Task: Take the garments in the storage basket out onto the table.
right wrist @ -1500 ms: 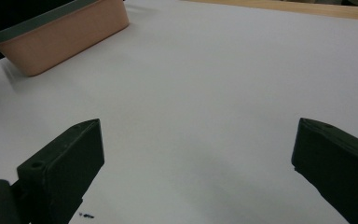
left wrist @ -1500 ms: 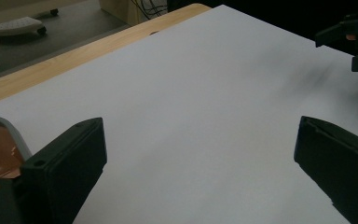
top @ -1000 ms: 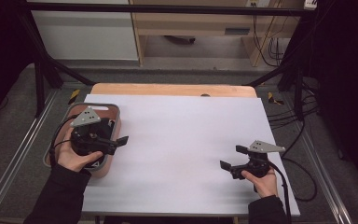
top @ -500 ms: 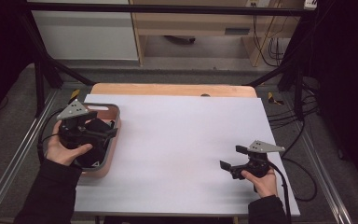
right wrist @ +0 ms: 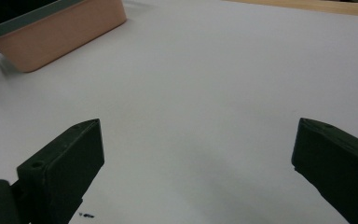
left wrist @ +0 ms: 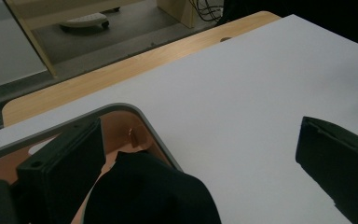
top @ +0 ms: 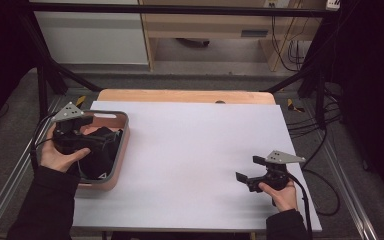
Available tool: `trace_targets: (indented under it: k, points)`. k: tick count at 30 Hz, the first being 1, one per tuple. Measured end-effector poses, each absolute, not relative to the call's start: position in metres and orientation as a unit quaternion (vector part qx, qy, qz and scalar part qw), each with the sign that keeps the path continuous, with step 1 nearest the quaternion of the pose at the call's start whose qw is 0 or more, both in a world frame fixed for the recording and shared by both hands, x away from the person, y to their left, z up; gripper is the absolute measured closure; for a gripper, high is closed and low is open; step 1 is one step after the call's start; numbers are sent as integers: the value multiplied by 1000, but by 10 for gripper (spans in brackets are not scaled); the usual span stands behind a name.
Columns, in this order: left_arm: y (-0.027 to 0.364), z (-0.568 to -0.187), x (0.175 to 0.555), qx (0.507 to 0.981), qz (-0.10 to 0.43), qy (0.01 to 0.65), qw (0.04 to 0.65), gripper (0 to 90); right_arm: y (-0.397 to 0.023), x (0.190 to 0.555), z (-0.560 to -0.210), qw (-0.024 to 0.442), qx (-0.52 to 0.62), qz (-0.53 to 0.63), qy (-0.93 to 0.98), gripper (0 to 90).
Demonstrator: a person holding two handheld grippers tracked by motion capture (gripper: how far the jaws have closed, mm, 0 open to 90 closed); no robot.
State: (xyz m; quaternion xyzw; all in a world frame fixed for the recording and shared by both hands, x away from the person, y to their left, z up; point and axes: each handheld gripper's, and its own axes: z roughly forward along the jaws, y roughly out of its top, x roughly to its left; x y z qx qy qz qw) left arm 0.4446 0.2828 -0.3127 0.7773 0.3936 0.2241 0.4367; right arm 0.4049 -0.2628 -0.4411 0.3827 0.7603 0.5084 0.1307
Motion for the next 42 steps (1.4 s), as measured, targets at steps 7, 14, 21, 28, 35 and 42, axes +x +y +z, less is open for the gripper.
trace_targets:
  k: [7,14,21,28,35,42]
  points:
    - [291,-314,447,774,231,403,430,11,-263,405,-441,131,382,508,761,25]
    - [297,-320,447,777,232,406,422,11,-263,405,-441,131,382,508,761,25]
    - [300,-331,446,778,232,414,413,11,-262,405,-442,130,383,507,761,25]
    - [304,-343,446,779,235,422,400,9,-262,405,-442,130,383,505,763,25]
    - [305,-354,443,783,237,429,383,7,-262,405,-442,129,383,505,763,24]
    - [302,-364,443,787,233,434,373,0,-261,406,-443,127,384,503,764,24]
